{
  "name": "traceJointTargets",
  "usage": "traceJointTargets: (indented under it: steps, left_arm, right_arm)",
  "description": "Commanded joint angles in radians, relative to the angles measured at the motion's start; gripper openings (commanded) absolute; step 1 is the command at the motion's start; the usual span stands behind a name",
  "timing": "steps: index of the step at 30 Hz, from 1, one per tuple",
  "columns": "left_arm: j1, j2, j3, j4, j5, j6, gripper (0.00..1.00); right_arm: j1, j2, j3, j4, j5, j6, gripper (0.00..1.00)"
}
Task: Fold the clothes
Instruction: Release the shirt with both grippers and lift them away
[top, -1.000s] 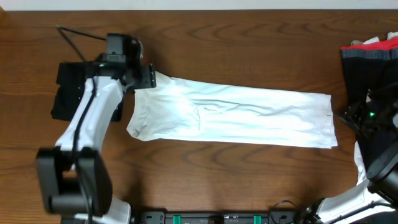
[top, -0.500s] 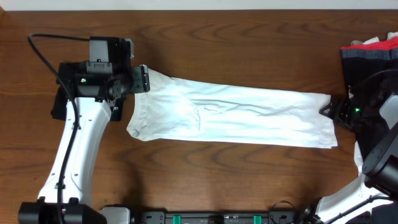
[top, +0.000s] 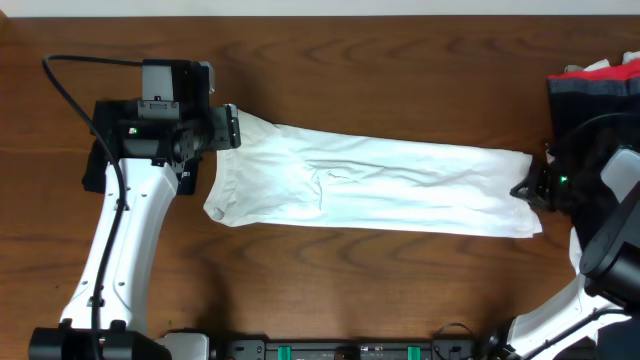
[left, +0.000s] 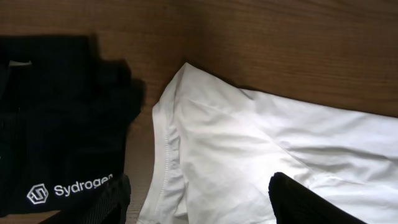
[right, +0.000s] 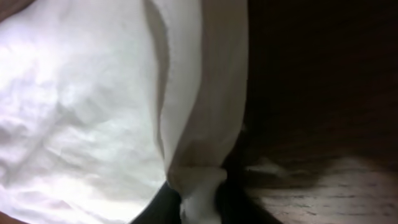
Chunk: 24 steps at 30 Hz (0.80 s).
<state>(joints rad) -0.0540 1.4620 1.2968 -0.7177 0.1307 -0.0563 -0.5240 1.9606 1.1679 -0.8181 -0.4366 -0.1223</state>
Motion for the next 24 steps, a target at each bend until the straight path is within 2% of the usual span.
traceJointTargets:
  steps: [1,4,14,18,20,24]
  left_arm:
    - [0.002,-0.010,0.011,0.000,-0.007,-0.013,0.73]
    - [0.002,-0.010,0.011,0.000,-0.007,-0.013,0.73]
    - [0.002,-0.010,0.011,0.001,0.027,-0.013,0.74]
    - [0.002,-0.010,0.011,0.001,0.027,-0.013,0.73]
    - [0.002,-0.010,0.011,0.001,0.027,-0.013,0.74]
    - [0.002,-0.010,0.011,0.001,0.027,-0.013,0.73]
  right_arm:
    - [0.011,0.046,-0.026,-0.002,0.054,-0.005,0.08]
    - [0.008,0.035,-0.001,-0.014,0.051,0.010,0.01]
    - [0.001,-0.097,0.180,-0.147,0.178,0.032,0.01]
    - [0.004,-0.127,0.186,-0.153,0.175,0.032,0.06]
    - [0.004,-0.126,0.180,-0.156,0.175,0.032,0.02]
    - [0.014,-0.126,0.173,-0.161,0.148,0.032,0.01]
